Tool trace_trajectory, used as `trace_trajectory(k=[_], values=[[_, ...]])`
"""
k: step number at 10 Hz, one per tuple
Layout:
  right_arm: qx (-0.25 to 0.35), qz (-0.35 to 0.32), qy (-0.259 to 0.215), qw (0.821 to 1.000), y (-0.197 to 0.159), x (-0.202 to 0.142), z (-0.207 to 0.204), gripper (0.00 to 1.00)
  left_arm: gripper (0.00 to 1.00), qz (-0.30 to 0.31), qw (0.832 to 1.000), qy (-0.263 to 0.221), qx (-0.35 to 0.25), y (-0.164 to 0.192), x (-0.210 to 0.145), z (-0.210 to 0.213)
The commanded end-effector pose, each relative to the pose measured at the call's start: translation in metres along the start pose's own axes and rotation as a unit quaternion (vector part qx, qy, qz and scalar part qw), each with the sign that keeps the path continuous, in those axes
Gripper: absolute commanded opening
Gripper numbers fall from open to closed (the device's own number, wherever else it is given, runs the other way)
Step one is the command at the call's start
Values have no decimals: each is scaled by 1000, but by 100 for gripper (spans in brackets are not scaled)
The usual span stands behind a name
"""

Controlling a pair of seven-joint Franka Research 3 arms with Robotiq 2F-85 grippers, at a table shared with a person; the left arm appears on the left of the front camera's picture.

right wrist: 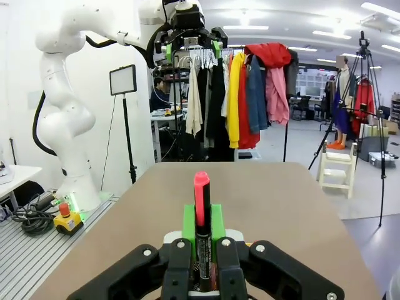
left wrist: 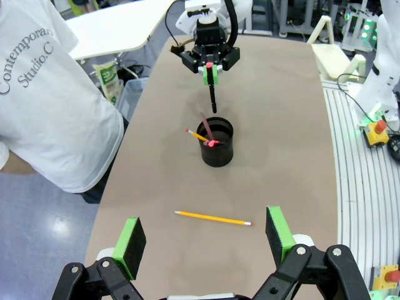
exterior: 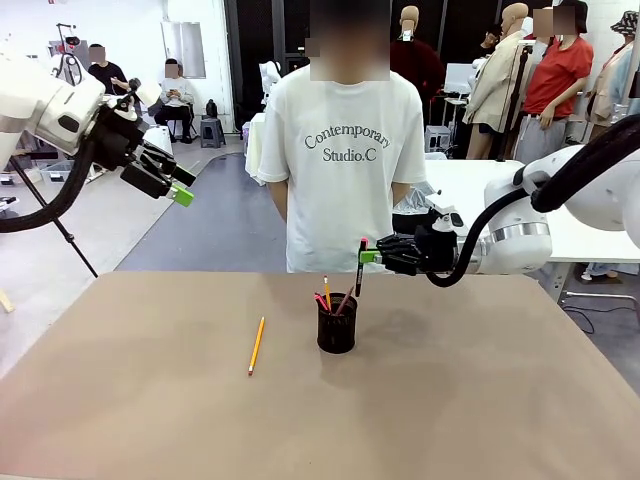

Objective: Place the pens into the pen holder.
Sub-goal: Pick up a writing instrument from the table and place it into the Pen holder.

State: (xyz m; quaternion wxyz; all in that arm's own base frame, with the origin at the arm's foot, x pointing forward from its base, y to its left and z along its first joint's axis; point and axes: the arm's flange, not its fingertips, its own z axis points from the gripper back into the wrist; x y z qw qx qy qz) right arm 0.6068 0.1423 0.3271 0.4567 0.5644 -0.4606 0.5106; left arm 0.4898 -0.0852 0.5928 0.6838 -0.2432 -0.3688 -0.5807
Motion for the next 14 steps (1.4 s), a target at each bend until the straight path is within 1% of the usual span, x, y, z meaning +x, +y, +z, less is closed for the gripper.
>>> trace_trajectory(k=[1,4,5,11,12,14], values=[[10,-16,-1,1000,-8,4,-9,0,100,-1,1000,2,1,-1,0,1],[23,-27,5,999,-9,-10,-20,0,100,-1,1000,2,1,-1,0,1],[13,-16,-2,1000,1,-11,-15,0,100,-1,1000,2,1,-1,0,1],[13,-16,-2,1000,1,-11,-15,0,100,-1,1000,2,1,-1,0,1],[13,-18,-2,1000,2,-13,-14,2,100,-1,1000,2,1,-1,0,1],[15,-14,-2,1000,3,-13,-14,39,100,-1,1000,2,1,-1,0,1]])
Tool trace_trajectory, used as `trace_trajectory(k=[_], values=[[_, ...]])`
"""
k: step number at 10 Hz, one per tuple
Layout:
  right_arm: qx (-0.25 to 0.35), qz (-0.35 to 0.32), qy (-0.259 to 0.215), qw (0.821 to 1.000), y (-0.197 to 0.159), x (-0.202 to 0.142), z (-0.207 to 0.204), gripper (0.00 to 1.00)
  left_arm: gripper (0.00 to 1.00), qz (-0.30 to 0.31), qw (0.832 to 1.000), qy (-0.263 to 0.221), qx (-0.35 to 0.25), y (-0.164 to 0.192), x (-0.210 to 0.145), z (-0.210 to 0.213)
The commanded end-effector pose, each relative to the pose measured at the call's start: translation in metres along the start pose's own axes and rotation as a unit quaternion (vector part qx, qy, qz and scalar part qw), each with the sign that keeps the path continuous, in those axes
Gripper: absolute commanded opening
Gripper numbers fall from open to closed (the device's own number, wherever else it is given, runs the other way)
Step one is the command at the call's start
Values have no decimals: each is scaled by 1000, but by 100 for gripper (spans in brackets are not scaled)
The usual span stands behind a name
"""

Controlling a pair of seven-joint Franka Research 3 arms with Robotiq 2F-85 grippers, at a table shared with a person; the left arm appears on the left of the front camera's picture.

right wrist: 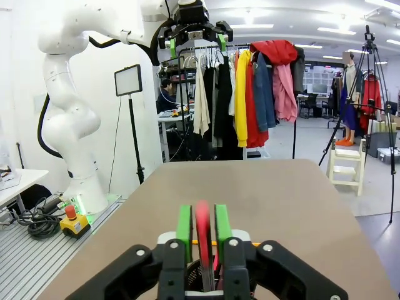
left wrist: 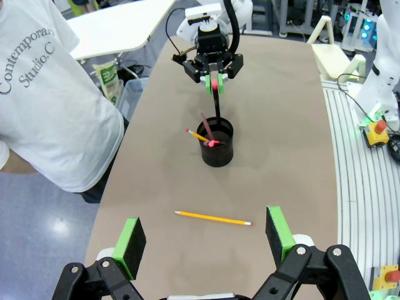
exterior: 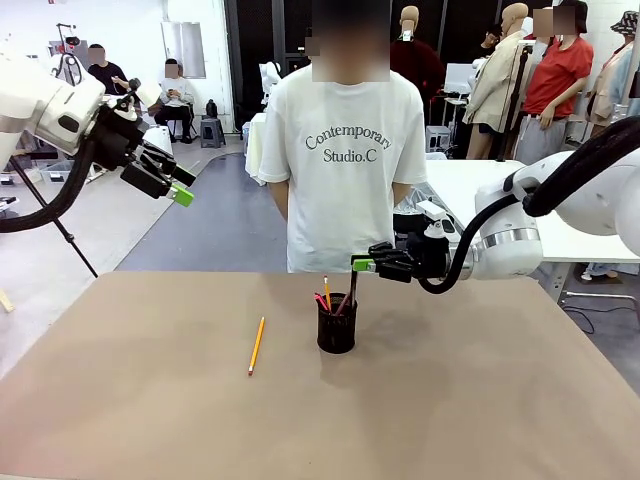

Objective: Place the pens into the pen holder.
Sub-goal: Pick up a writing instrument from the table and place it into the Pen holder.

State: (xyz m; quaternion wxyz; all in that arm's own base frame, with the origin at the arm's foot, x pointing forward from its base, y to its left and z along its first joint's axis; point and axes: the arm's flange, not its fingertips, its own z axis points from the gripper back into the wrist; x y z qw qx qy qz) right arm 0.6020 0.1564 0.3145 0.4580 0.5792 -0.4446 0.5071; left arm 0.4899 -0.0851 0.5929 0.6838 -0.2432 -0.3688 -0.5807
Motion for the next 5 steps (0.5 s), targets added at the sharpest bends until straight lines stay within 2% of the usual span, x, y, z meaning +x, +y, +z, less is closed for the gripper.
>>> trace_trajectory(k=[1,3,4,5], values=[[2,4,-1,1000,0,0,0,57,100,-1,1000,2,1,-1,0,1],[2,4,0,1000,0,0,-1,94,100,-1,1000,2,1,-1,0,1],[3,4,0,1000,1,1,-1,100,100,-1,1000,2,1,-1,0,1],[4,4,2,1000,1,2,0,100,100,-1,1000,2,1,-1,0,1]])
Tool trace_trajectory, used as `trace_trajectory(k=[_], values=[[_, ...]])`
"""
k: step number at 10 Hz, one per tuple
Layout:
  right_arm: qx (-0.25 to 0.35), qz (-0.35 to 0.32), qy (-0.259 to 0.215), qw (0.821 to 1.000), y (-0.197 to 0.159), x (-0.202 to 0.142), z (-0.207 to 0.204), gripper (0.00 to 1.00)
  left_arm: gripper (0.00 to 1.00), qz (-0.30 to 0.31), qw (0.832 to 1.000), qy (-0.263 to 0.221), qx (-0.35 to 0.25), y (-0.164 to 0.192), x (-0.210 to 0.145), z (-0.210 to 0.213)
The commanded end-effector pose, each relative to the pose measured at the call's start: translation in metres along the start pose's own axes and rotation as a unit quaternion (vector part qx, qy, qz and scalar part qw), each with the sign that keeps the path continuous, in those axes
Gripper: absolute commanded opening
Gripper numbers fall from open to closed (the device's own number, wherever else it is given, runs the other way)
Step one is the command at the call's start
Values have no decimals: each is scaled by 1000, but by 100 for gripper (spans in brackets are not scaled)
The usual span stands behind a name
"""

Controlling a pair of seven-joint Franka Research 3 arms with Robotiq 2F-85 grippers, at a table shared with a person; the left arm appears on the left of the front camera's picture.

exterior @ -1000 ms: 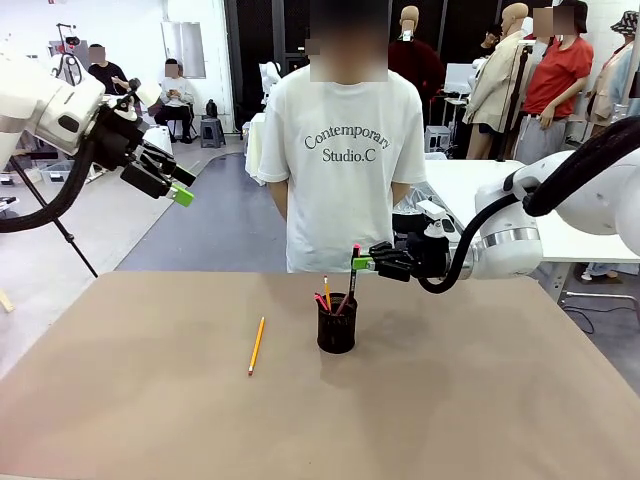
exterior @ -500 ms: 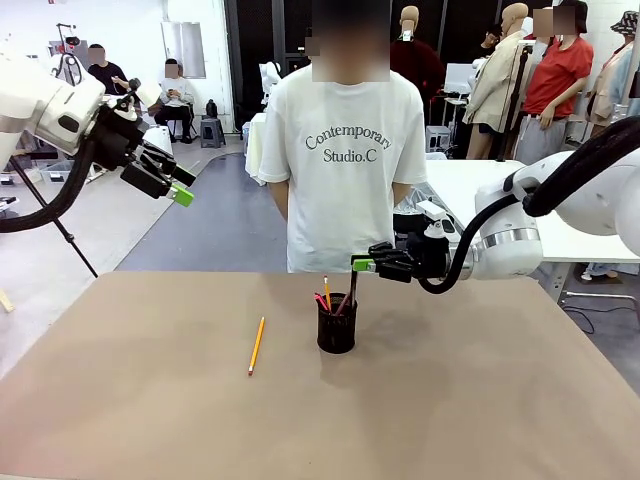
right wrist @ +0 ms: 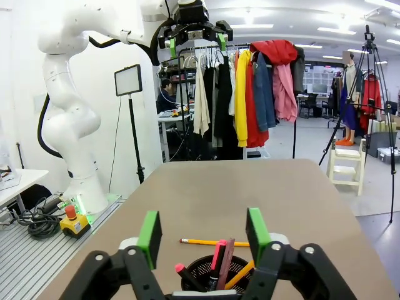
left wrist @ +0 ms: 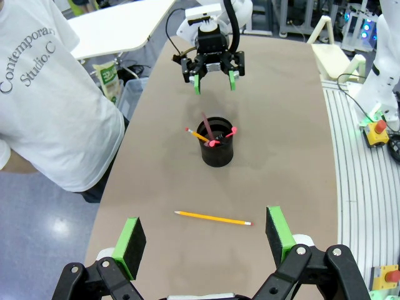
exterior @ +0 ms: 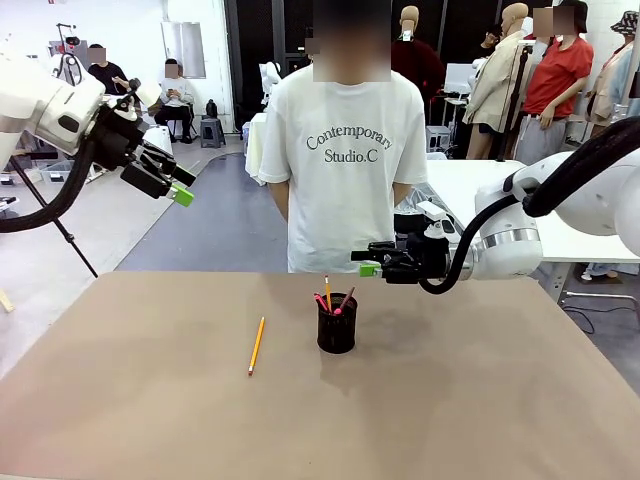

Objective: Place the pens into the pen holder.
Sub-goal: Pick up a writing instrument from the table and place it into the Pen holder.

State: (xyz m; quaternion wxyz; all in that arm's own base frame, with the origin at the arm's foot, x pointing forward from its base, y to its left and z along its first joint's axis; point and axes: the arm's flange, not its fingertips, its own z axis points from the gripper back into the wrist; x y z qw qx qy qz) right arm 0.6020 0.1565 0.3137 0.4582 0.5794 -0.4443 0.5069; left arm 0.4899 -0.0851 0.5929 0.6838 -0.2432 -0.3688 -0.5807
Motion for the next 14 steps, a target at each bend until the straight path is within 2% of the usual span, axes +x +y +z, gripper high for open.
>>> trace_trajectory(k=[1,7,8,12,13,14], values=[[6,3,4,1000,1,3,0,100,100,-1,1000,2,1,-1,0,1],[-11,5,18,1000,6,8,3,100,100,-1,1000,2,1,-1,0,1],[-1,4,5,1000,1,5,3,100,100,-1,1000,2,1,-1,0,1],[-3,3,6,1000,0,4,5,100,100,-1,1000,2,1,-1,0,1],[7,-32,42,999,4,15,11,100,100,-1,1000,2,1,-1,0,1],[8,-40,80,996,12,29,11,100,100,-1,1000,2,1,-1,0,1]])
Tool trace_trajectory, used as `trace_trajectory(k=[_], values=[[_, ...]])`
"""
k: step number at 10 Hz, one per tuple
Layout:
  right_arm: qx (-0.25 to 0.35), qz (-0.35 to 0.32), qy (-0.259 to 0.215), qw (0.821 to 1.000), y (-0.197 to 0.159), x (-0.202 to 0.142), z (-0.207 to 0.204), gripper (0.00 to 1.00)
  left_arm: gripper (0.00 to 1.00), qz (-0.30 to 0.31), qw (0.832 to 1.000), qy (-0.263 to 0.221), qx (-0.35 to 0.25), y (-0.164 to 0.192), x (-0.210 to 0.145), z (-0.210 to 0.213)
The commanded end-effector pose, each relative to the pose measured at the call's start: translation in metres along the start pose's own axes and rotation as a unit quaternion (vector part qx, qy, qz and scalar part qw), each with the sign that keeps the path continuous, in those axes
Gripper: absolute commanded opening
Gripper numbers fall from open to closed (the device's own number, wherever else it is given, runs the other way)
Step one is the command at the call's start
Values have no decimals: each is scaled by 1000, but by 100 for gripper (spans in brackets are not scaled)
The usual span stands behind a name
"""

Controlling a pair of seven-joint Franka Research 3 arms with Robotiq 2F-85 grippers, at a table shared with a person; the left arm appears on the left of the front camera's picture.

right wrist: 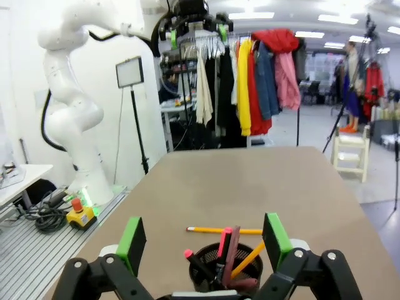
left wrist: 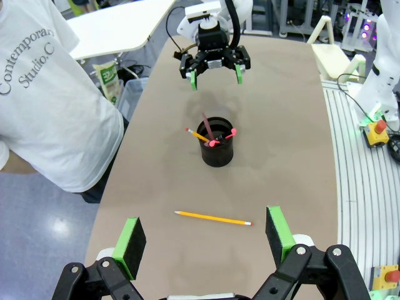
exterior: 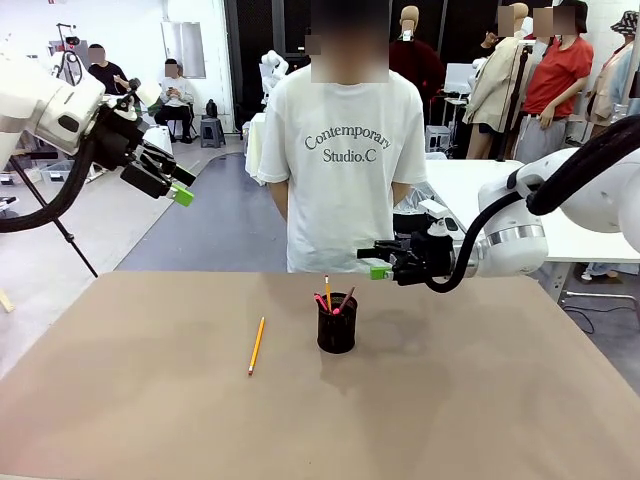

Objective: Place the pens into the pen holder.
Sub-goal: Pick up a writing instrument from the table and place it into the Pen holder.

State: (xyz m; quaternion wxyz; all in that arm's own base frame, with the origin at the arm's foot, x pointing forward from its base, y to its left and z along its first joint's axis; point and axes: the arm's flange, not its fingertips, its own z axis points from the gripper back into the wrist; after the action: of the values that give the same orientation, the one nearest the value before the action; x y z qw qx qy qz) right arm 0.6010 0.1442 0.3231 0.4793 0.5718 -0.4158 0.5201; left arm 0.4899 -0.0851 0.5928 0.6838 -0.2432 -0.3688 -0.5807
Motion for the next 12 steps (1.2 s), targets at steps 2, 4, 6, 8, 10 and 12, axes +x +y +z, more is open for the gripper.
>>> trace_trajectory(k=[2,4,6,8,10,12], values=[[0,-37,126,991,12,53,7,100,100,-1,1000,2,1,-1,0,1],[-15,-23,178,984,13,89,13,100,100,-1,1000,2,1,-1,0,1],[-18,-4,229,973,16,124,25,100,100,-1,1000,2,1,-1,0,1],[-50,-4,273,961,24,155,41,100,100,-1,1000,2,1,-1,0,1],[-93,17,312,945,28,179,65,100,100,-1,1000,2,1,-1,0,1],[-122,26,333,935,28,201,94,100,100,-1,1000,2,1,-1,0,1]])
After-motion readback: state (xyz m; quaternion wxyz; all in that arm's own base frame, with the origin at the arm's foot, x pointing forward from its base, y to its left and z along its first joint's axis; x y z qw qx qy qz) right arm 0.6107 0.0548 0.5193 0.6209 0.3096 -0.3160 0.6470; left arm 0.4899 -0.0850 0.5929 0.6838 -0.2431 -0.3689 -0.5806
